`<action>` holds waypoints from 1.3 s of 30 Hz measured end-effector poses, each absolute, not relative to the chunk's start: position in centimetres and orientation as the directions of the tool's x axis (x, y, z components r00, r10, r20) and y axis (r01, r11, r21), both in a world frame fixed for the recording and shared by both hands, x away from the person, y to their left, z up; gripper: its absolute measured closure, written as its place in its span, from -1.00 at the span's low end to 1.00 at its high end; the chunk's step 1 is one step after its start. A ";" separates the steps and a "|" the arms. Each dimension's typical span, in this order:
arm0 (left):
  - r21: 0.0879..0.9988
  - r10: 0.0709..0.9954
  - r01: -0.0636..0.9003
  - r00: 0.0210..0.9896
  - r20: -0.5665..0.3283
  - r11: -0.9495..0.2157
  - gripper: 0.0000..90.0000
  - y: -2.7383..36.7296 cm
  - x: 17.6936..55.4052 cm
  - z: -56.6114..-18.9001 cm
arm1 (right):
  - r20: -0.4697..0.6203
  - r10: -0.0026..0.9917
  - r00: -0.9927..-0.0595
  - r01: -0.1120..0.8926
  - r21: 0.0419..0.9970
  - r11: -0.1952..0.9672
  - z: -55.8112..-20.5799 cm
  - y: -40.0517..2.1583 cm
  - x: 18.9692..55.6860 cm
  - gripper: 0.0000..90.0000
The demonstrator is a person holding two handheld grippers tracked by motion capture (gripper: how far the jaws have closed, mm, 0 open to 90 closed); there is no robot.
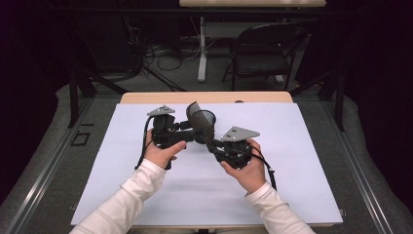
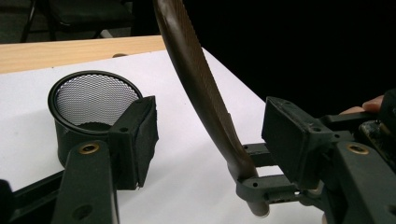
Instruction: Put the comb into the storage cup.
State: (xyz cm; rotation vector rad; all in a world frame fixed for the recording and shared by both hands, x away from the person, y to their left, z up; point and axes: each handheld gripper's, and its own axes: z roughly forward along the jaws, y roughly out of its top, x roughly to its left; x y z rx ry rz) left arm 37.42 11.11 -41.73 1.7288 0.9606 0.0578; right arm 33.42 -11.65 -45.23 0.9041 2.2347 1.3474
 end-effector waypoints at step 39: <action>0.775 0.586 0.631 0.639 -0.499 -0.028 0.42 9.8 38.2 -42.6 | 0.000 0.687 -0.727 0.317 0.887 0.335 -45.4 -11.3 33.2 0.62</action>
